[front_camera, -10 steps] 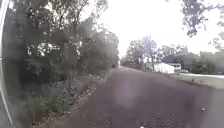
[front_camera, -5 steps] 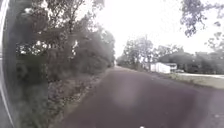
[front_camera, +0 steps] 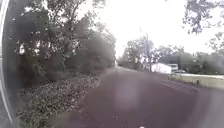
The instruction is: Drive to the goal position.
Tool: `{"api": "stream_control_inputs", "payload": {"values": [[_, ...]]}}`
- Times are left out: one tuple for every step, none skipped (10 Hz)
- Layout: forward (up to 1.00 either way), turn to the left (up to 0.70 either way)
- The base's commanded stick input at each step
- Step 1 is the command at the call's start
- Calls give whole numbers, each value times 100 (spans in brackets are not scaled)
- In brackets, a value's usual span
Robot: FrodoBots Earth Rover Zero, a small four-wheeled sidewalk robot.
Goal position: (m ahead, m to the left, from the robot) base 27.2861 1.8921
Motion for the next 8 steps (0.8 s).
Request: {"api": "stream_control_inputs", "payload": {"values": [[70, 1], [70, 1], [70, -20], [70, -34], [70, -34], [70, -34], [70, -34], [70, 1]]}}
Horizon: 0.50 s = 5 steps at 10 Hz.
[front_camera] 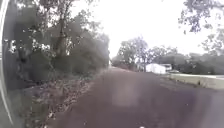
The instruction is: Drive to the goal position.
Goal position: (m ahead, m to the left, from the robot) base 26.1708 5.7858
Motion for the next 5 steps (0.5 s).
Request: {"api": "stream_control_inputs", "payload": {"values": [[70, 1], [70, 1], [70, 1], [70, 1], [70, 1]]}}
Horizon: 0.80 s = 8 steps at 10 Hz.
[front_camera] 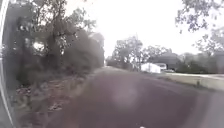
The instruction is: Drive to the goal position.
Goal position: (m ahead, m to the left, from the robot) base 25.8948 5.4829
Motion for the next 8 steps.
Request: {"api": "stream_control_inputs", "payload": {"values": [[70, 1], [70, 1], [70, 1], [70, 1], [70, 1], [70, 1], [70, 1], [70, 1]]}}
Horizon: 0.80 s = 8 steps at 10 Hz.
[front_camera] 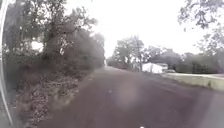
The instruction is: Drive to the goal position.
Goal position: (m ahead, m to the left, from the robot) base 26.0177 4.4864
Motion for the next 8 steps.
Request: {"api": "stream_control_inputs", "payload": {"values": [[70, 1], [70, 1], [70, 1], [70, 1], [70, 1], [70, 1], [70, 1], [70, 1]]}}
